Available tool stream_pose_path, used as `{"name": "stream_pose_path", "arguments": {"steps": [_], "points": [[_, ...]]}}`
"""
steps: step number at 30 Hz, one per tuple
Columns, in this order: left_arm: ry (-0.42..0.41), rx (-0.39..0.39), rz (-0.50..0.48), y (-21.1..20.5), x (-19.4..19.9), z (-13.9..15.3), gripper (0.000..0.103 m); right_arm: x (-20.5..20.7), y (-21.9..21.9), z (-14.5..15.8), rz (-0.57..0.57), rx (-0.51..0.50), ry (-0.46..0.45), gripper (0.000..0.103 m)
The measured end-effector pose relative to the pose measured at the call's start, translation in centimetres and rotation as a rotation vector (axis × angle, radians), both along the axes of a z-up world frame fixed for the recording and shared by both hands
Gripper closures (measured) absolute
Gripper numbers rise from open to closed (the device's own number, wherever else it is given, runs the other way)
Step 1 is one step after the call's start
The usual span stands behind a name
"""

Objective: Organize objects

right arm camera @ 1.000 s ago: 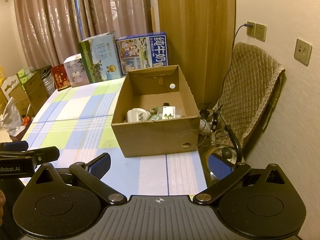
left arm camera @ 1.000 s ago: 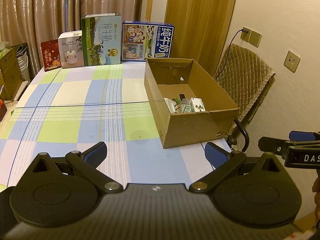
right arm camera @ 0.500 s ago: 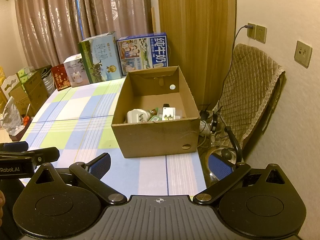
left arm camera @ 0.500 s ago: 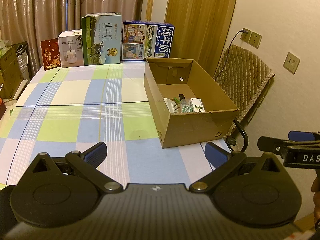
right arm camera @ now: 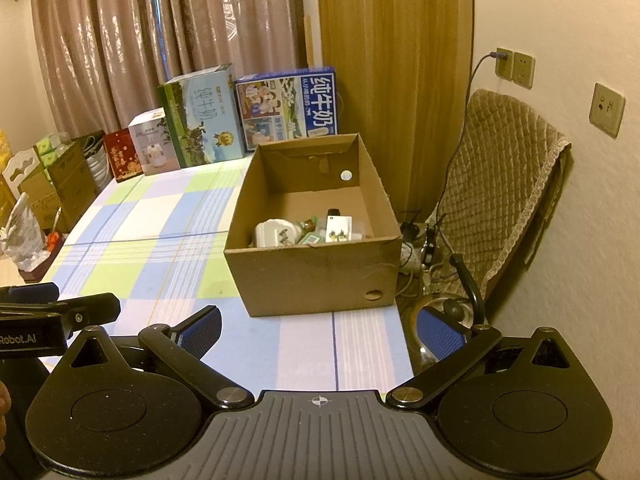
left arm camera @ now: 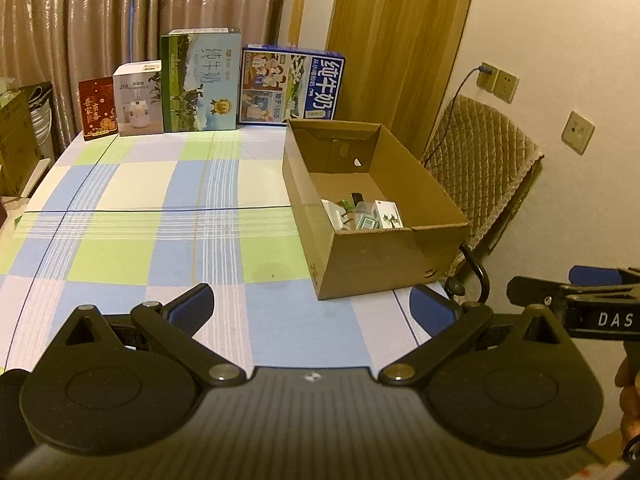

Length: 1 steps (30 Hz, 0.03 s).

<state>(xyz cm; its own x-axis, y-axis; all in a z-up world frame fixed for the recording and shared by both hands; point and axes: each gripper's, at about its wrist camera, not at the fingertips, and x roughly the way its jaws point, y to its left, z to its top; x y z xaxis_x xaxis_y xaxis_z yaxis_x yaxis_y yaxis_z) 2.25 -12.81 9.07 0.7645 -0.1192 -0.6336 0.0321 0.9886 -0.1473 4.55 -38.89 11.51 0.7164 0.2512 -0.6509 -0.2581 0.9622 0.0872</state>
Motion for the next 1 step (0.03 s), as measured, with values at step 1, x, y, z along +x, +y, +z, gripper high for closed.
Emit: {"name": "stream_pose_path", "arguments": {"steps": [1], "points": [[0.001,-0.002,0.005,-0.01,0.02,0.01,0.001,-0.05,-0.02,-0.05,0.0,0.0,0.001,0.002]]}}
